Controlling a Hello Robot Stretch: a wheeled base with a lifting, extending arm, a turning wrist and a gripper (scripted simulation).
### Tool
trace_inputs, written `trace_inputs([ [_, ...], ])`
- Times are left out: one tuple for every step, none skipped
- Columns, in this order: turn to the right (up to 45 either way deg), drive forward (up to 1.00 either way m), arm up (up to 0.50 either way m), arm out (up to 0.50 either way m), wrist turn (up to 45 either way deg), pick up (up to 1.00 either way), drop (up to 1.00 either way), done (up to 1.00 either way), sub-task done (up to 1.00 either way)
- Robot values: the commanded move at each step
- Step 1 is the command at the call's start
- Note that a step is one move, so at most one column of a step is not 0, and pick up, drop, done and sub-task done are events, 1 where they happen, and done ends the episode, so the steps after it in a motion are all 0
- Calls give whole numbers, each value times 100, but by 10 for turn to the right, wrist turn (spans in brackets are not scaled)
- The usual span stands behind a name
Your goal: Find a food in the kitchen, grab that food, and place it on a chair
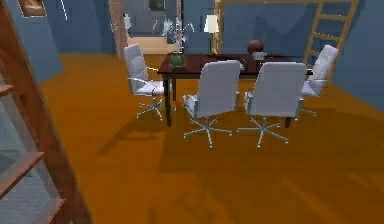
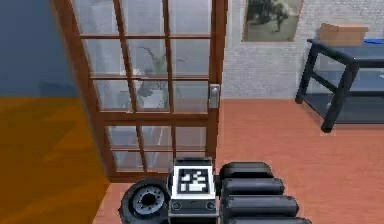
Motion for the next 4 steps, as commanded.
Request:
trace_inputs([
  [-180, 0, 0, 0, 0, 0, 0, 0, 0],
  [0, 100, 0, 0, 0, 0, 0, 0, 0],
  [-60, 0, 0, 0, 0, 0, 0, 0, 0],
  [0, 40, 0, 0, 0, 0, 0, 0, 0],
])
